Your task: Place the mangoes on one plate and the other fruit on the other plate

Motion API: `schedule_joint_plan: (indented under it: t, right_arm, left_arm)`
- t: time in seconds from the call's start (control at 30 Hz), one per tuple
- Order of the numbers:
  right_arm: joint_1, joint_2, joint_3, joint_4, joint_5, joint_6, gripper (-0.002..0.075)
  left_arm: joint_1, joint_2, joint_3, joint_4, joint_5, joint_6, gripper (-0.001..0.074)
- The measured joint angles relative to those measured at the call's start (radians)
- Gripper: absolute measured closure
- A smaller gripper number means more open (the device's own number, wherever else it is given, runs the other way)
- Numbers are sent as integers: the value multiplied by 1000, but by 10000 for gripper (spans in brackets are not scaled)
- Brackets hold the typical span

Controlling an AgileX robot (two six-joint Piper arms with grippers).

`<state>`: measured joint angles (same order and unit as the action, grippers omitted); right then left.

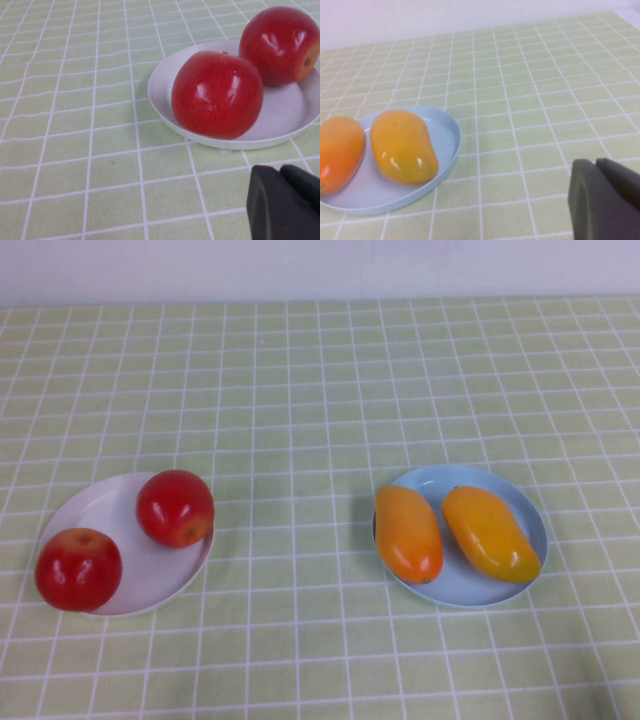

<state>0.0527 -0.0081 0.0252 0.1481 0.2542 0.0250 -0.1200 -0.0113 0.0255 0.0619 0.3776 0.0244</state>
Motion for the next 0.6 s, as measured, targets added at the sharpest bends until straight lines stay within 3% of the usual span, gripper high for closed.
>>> schedule_joint_plan:
  t: [0.6]
  right_arm:
    - [0, 0, 2, 44, 91, -152, 741]
  left_arm:
    - [0, 0, 0, 0, 0, 0, 731]
